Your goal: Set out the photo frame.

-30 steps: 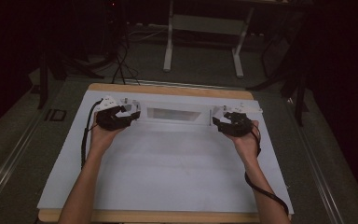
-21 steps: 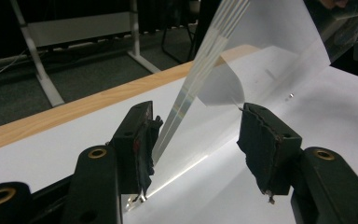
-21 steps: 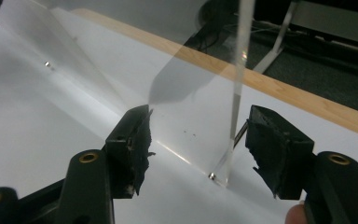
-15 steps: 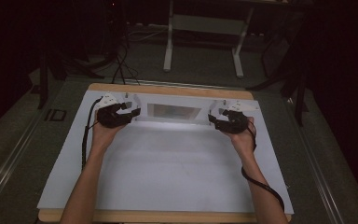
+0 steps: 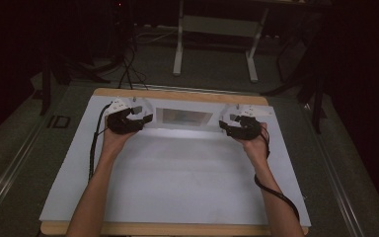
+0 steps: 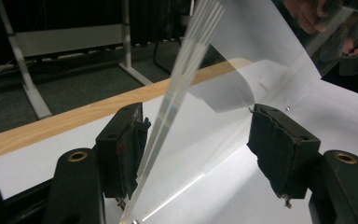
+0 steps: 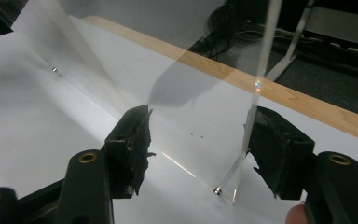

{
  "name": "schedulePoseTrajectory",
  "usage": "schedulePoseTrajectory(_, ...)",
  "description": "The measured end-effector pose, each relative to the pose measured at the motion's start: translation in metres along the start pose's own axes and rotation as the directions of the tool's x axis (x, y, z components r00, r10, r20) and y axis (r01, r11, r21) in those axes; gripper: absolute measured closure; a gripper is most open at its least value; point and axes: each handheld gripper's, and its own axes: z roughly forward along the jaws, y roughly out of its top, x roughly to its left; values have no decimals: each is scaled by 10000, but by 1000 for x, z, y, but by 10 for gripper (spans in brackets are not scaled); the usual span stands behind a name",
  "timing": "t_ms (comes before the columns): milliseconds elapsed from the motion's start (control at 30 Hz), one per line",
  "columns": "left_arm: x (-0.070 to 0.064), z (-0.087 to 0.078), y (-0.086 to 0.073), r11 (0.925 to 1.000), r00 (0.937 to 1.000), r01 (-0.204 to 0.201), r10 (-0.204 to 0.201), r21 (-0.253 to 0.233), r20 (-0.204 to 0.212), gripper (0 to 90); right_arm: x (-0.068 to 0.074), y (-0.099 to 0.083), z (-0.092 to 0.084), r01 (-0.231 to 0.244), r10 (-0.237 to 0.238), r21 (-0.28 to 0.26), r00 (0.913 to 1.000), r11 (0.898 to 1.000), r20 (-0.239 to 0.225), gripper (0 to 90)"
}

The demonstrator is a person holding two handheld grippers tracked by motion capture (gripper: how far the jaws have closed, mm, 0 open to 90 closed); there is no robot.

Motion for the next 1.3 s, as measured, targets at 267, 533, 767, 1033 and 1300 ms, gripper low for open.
schedulePoseTrajectory(267,-3,5,0,9990,9971,-458,458,17,-609,381,-3,0,4,-403,400,-177,9990,9990,-188,440)
schedulePoseTrajectory(533,-5,9,1,9982,9924,-599,593,-22,-1082,388,-1,1,8,-328,334,-312,9993,9990,184,442)
schedulePoseTrajectory(767,-4,12,2,9993,9912,-369,355,-84,-1277,381,-1,2,11,-513,535,-460,9974,9976,487,438)
schedulePoseTrajectory(1033,-2,15,6,9998,9901,-197,204,69,-1385,380,-1,3,14,-584,620,-540,9958,9968,679,438)
schedulePoseTrajectory(1300,-2,17,10,9995,9894,-207,237,227,-1435,385,-3,7,16,-428,458,-416,9960,9982,765,443)
